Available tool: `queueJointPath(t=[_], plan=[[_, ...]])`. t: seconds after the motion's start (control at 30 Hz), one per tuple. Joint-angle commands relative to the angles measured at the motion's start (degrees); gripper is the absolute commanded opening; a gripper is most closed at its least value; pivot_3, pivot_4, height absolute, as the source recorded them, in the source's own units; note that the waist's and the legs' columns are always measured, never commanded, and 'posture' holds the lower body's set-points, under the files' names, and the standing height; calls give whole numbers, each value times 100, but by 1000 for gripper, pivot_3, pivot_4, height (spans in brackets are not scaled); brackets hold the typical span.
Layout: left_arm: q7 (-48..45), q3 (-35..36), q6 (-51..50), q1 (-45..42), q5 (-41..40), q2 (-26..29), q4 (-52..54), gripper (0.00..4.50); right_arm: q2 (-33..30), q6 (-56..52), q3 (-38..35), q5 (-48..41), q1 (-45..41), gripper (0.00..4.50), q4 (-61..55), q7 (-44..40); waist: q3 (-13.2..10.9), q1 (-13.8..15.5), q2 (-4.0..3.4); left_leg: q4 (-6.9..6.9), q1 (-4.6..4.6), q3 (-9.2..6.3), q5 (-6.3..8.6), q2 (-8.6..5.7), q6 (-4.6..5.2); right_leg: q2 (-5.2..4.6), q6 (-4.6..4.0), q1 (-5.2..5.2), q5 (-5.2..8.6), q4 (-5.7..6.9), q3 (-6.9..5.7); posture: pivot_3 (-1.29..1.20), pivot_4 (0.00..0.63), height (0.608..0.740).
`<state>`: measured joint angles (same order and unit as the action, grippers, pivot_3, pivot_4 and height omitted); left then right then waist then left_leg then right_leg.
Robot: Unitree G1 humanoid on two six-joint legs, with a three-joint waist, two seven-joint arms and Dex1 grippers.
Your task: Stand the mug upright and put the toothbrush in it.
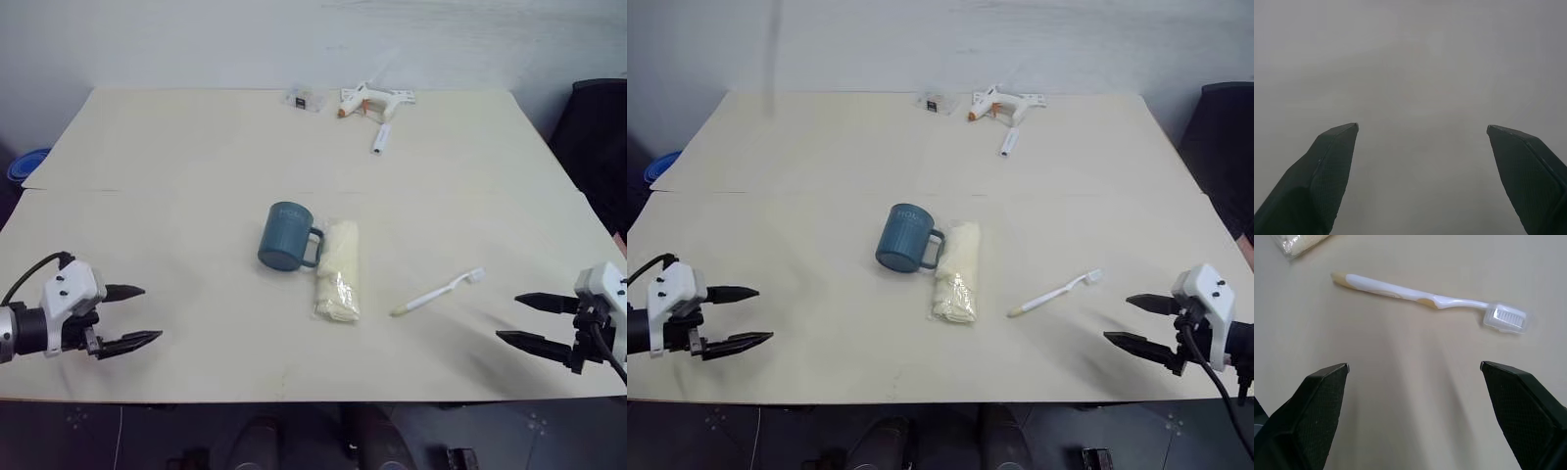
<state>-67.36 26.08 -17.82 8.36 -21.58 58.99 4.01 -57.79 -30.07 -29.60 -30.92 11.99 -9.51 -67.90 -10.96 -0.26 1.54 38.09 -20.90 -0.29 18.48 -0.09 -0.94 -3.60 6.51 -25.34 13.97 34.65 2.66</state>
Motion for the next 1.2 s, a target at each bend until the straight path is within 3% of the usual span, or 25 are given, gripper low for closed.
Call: queueJointPath(t=[0.03,0.4,0.6,0.7,0.8,0.87,0.97,1.1,1.2], plan=[[-39,224,124,76,21,88,58,4500,35,51,-47,-57,-31,4486,-51,-23,0,-1,0,0,0,0,0,0,0,0,0,0,0,0,0,0,150,740],[134,142,-112,-123,-191,-36,-15,4500,69,-130,19,2,-269,4486,20,359,0,0,0,0,2,1,0,0,0,-1,0,0,0,4,1,0,150,740],[328,135,-1251,-578,-1112,-112,830,4500,259,-1637,-263,-1266,-389,4486,-1352,1008,0,1,0,2,0,-4,0,18,0,-4,0,-1,0,13,4,0,150,740],[423,106,-2108,-978,-1987,-59,1515,4500,512,-2520,47,-2149,-1146,4486,-2014,2041,1,-9,2,12,-3,-8,0,23,0,-3,2,-1,-1,20,3,0,150,740],[521,-222,-2692,-1552,-2706,-7,2145,4500,1282,-3662,831,-2908,-2426,4486,-2033,3517,12,-64,21,19,4,-49,1,24,-2,-1,3,-1,-2,33,11,0,150,740],[640,-511,-2875,-1940,-2877,-29,2375,4500,1907,-4281,1345,-2949,-3157,4486,-1760,4301,11,-105,16,16,6,-55,0,15,-4,0,1,-1,-1,35,12,0,150,740],[715,-765,-2963,-2250,-2958,-34,2554,4500,2837,-4998,1526,-2758,-3906,4486,-1073,5383,11,-137,15,9,-10,-60,-3,-2,-11,2,-2,-19,1,36,12,0,150,740],[773,-858,-3008,-2427,-3050,-52,2687,4500,3736,-5412,1430,-2566,-4524,4486,-64,5963,10,-141,13,5,-28,-62,-7,-3,-18,3,-2,-31,1,45,8,0,150,740],[835,-897,-2920,-2421,-2918,-57,2692,4500,3915,-5507,1602,-2410,-4688,4486,175,5933,8,-140,10,3,-29,-61,-5,-4,-15,3,-1,-31,1,40,5,0,150,740]])
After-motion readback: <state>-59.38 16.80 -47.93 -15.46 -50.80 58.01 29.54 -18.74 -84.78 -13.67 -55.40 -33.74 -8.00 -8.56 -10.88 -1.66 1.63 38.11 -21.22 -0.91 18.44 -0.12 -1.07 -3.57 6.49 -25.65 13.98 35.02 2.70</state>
